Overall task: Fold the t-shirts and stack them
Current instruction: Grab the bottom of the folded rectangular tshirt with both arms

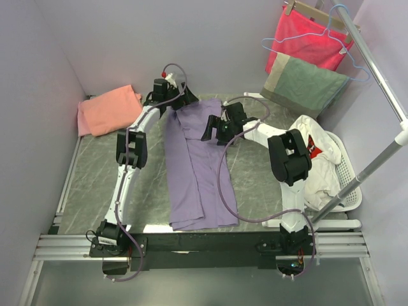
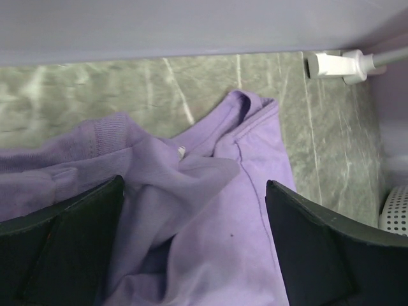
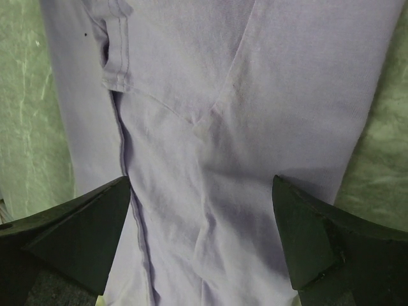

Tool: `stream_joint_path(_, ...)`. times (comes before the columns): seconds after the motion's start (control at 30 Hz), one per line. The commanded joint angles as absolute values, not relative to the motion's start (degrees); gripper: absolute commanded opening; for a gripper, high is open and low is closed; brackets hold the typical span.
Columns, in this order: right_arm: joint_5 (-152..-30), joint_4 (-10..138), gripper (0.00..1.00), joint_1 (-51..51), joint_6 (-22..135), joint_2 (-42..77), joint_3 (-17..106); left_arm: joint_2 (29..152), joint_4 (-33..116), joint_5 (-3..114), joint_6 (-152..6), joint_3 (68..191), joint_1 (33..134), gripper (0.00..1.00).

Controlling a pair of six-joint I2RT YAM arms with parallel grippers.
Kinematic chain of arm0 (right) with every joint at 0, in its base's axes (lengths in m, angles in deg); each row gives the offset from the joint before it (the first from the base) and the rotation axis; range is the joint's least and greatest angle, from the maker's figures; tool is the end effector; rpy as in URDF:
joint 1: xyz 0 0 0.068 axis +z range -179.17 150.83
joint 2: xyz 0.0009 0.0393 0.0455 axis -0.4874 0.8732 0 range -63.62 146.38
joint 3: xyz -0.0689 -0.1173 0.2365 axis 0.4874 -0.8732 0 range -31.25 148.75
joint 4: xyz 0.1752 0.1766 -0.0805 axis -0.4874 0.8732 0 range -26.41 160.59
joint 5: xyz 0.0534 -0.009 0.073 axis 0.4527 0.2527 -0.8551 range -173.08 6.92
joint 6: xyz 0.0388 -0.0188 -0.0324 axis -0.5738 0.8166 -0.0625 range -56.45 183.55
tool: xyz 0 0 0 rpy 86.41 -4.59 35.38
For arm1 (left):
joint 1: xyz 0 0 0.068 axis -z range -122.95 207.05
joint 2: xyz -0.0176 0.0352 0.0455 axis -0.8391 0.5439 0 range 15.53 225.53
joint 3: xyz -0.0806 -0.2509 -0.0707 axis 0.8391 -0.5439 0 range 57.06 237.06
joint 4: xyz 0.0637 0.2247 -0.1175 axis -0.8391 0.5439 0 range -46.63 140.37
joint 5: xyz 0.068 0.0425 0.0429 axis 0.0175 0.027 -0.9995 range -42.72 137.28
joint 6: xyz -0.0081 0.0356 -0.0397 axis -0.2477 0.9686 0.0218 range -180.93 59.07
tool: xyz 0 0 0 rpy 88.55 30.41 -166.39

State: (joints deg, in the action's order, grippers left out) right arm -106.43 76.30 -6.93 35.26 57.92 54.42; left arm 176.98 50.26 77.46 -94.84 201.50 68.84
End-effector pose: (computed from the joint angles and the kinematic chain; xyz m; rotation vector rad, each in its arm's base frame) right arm 0.4225 0.1880 0.1636 -0.0634 2.5237 0.8765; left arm 0.6012 -0.1439 0.1408 -0.0401 2.0776 -1.0256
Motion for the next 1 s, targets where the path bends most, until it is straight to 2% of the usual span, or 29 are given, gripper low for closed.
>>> stream_joint_path(0.0, -103.7, 79.0, 0.98, -6.9, 37.8, 53.7, 51.6, 176.2, 52.2, 76.2, -95.7, 200.4, 69.4, 1.00)
stream_joint_path(0.13, -100.9, 79.1, 0.99, -7.0, 39.6, 47.9, 49.2, 167.2, 49.5, 70.8, -93.2, 192.2, 67.4, 0.99)
stream_joint_path(0.37, -96.5, 82.6, 1.00, -6.9, 41.7, 37.5, 43.6, 159.9, 56.1, 58.3, -86.9, 194.8, 64.3, 1.00)
stream_joint_path(0.5, -97.1, 82.8, 1.00, -6.9, 41.4, 32.2, 38.5, 156.9, 54.4, 58.8, -85.9, 189.5, 64.1, 1.00)
stream_joint_path(0.7, -96.6, 86.2, 1.00, -6.9, 40.4, 21.7, 29.3, 149.0, 60.3, 64.8, -87.0, 181.7, 65.8, 0.99)
stream_joint_path(0.8, -95.3, 89.2, 0.99, -6.7, 39.4, 15.3, 23.8, 136.8, 61.3, 58.2, -87.4, 165.7, 69.4, 0.99)
stream_joint_path(0.83, -95.0, 90.5, 0.99, -6.8, 39.0, 11.7, 20.8, 132.5, 59.9, 55.1, -88.4, 153.2, 70.8, 0.99)
stream_joint_path(0.87, -95.2, 90.9, 0.99, -6.8, 38.6, 10.0, 19.2, 123.9, 58.4, 51.4, -88.8, 147.1, 73.9, 1.00)
stream_joint_path(0.97, -96.0, 92.6, 0.98, -6.1, 36.4, 3.2, 12.9, 109.6, 57.7, 44.2, -91.9, 128.8, 81.2, 0.99)
